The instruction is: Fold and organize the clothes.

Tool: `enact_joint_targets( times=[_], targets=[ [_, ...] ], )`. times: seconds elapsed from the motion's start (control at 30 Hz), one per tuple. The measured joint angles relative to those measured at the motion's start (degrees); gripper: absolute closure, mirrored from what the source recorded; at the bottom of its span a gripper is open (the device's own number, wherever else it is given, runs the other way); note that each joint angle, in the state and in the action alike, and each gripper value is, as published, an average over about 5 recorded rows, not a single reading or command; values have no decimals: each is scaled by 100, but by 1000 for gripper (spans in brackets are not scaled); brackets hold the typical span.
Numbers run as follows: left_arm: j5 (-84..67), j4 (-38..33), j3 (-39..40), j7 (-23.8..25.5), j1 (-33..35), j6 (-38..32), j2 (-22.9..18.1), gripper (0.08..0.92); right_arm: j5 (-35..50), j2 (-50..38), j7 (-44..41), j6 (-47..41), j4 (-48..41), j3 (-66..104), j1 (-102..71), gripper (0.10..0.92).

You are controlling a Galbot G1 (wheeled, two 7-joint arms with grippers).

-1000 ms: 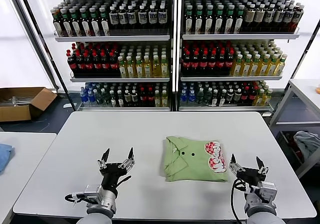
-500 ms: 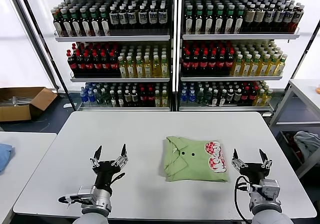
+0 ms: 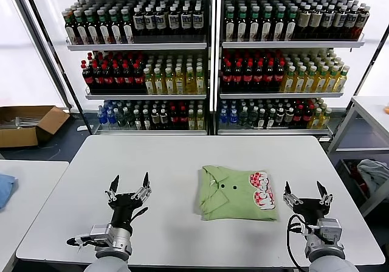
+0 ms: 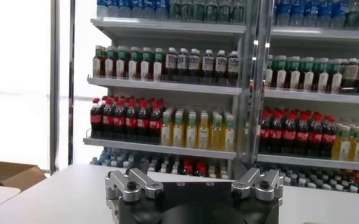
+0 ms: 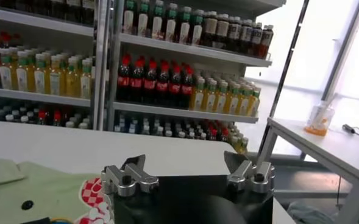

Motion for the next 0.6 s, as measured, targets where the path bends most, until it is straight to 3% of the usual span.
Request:
enact_joint_targets(
  times=[0.6],
  targets=[
    [-4, -44, 6, 128, -30, 187, -3, 177, -19, 7, -15, 29, -53, 36, 81, 203]
  ],
)
